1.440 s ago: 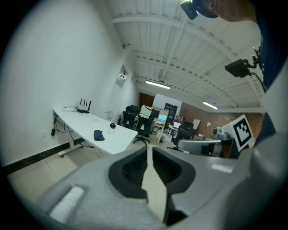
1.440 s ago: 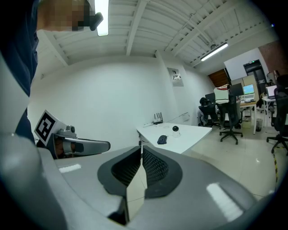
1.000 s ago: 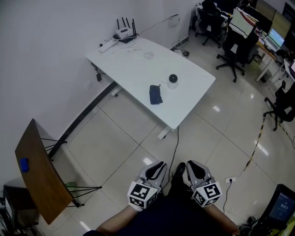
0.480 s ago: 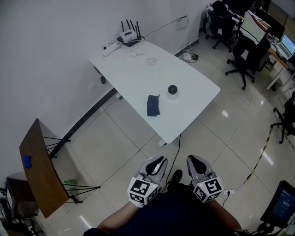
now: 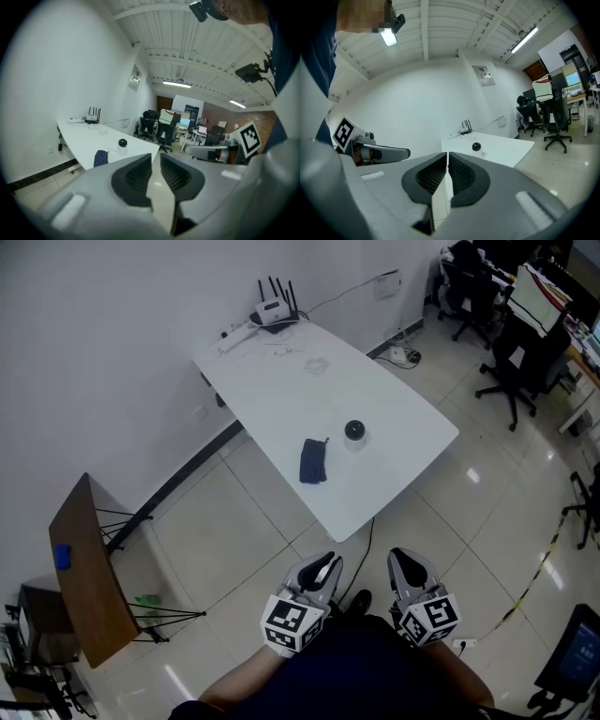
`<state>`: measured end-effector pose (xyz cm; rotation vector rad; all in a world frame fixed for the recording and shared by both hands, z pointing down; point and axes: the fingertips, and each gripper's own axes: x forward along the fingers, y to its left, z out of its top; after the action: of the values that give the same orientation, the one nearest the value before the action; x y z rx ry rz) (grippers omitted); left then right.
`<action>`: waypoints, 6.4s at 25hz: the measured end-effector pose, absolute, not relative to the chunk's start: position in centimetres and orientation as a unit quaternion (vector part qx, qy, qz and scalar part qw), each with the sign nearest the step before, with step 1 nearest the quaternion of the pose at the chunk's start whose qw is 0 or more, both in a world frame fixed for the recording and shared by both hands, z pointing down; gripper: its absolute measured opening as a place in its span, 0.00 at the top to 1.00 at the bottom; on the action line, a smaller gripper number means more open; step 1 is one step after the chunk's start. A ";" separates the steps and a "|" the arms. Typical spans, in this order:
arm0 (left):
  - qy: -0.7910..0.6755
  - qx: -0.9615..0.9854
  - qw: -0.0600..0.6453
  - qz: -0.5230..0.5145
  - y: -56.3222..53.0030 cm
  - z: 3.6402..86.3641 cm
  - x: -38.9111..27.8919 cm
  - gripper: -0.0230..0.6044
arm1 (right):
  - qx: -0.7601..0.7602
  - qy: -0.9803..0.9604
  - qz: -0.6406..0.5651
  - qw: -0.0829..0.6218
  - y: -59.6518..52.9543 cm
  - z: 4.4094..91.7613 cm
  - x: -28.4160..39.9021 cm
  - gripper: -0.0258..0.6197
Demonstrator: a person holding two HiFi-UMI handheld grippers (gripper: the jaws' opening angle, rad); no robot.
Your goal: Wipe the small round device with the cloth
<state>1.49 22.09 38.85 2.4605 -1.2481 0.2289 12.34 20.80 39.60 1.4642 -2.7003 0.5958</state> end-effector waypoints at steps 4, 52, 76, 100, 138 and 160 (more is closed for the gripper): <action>-0.449 0.870 0.188 0.080 20.7 39.2 1.1 0.87 | 0.462 -0.866 0.193 0.007 19.4 40.1 12.0 0.93; -0.499 0.734 0.394 0.238 -8.1 62.6 -10.3 0.60 | 0.453 -0.866 0.202 0.065 -3.4 43.4 8.5 0.82; -0.385 0.849 0.353 0.076 -8.2 49.1 -2.6 0.84 | 0.357 -0.861 0.364 0.007 -4.9 46.2 7.2 0.76; -0.204 0.873 0.432 -0.100 -5.7 40.8 3.3 0.82 | 0.162 -0.831 0.503 -0.173 -6.3 41.9 5.0 0.82; -0.290 0.913 0.219 0.183 -12.1 51.4 5.6 0.76 | 0.346 -0.777 0.521 -0.072 -15.2 53.0 10.8 0.85; -0.328 0.898 0.215 0.196 -13.6 52.7 5.5 0.76 | 0.352 -0.802 0.423 0.231 -15.2 62.7 11.5 0.85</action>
<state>5.54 -13.58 52.69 2.4909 -0.9098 0.5445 11.49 -15.23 62.65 0.9693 -2.2053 1.1637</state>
